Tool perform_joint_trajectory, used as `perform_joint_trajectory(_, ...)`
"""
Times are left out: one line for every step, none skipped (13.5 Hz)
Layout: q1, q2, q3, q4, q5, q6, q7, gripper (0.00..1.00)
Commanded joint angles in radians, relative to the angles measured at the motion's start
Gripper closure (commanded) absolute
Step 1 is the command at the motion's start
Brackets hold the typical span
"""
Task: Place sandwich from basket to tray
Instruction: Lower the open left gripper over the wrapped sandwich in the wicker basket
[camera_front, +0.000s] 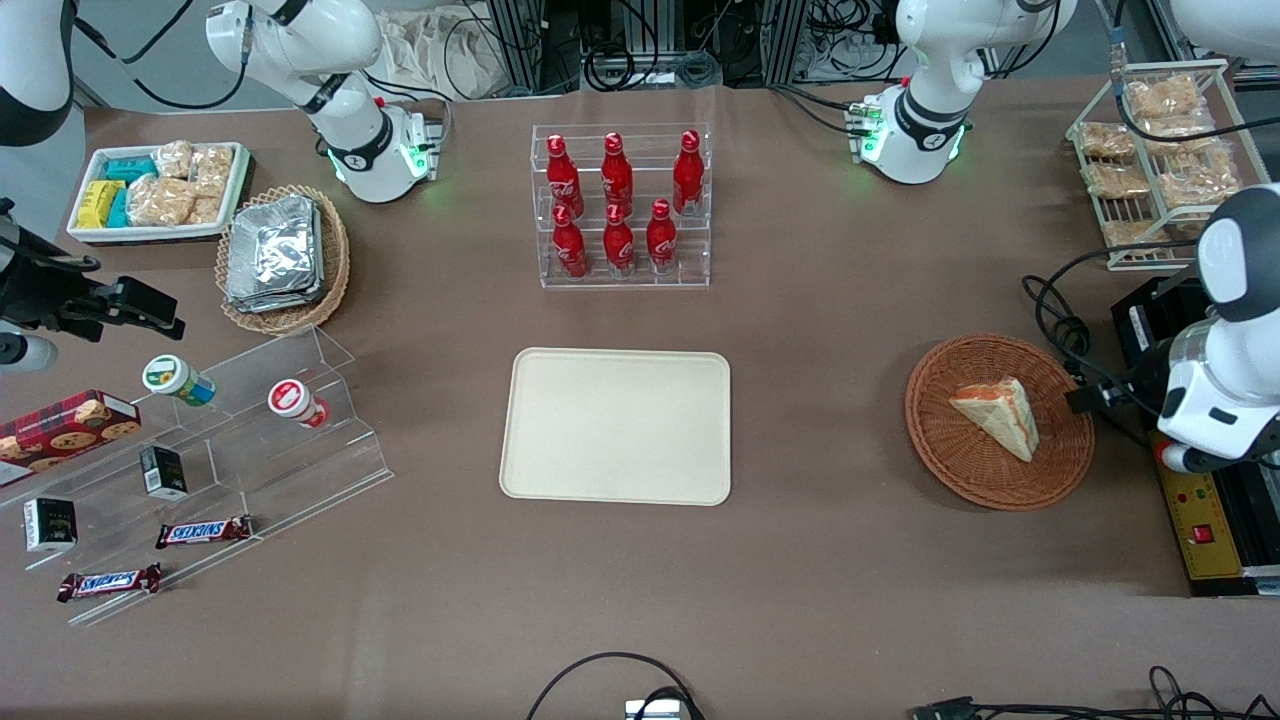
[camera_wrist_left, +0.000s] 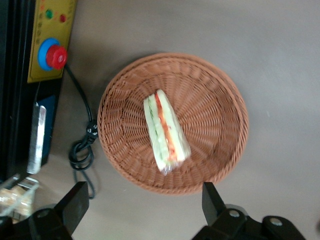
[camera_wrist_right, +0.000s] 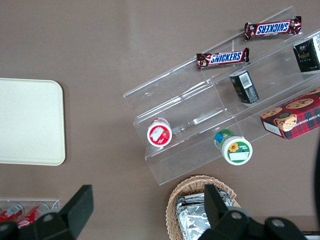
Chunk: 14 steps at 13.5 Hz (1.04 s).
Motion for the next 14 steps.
perform_joint_trajectory(-0.011,-0.018,0.018,-0.149,0.006,0.17,-0.183,0.0)
perform_joint_trajectory(-0.011,-0.019,0.033,-0.203,0.001,0.238,-0.211,0.0)
perform_joint_trajectory(-0.011,-0.019,0.042,-0.241,-0.006,0.287,-0.243,0.0)
perform_joint_trajectory(-0.011,-0.013,0.044,-0.264,-0.008,0.324,-0.305,0.0)
perform_joint_trajectory(-0.012,-0.001,0.044,-0.278,-0.008,0.347,-0.36,0.0)
perform_joint_trajectory(-0.015,0.011,0.042,-0.283,-0.006,0.35,-0.4,0.0)
perform_joint_trajectory(-0.017,0.018,0.042,-0.292,-0.009,0.354,-0.414,0.0)
perform_joint_trajectory(-0.018,0.022,0.041,-0.292,-0.011,0.36,-0.426,0.0)
perform_joint_trajectory(-0.018,0.033,0.039,-0.292,-0.016,0.375,-0.439,0.0)
perform_joint_trajectory(-0.021,0.041,0.039,-0.294,-0.034,0.393,-0.442,0.0)
perform_joint_trajectory(-0.021,0.045,0.039,-0.294,-0.049,0.404,-0.442,0.0)
perform_joint_trajectory(-0.024,0.045,0.039,-0.294,-0.055,0.406,-0.442,0.0)
perform_joint_trajectory(-0.025,0.045,0.039,-0.295,-0.057,0.406,-0.443,0.0)
perform_joint_trajectory(-0.023,0.045,0.038,-0.306,-0.078,0.407,-0.446,0.0)
